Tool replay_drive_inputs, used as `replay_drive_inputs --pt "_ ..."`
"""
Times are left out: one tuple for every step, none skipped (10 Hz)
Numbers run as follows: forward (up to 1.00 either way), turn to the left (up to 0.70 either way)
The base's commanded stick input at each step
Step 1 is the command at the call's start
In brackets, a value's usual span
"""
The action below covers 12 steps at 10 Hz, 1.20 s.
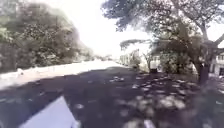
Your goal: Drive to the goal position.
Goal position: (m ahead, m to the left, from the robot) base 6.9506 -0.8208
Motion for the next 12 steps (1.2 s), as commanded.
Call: replay_drive_inputs --pt "0.5 -0.08" --pt "0.5 -0.13" --pt "0.5 -0.19" --pt "0.5 -0.38" --pt "0.5 0.0" --pt "0.5 0.0" --pt "0.5 0.0" --pt "0.5 0.0" --pt "0.5 0.0" --pt "0.5 0.0" --pt "0.34 0.0" --pt "0.0 0.0"
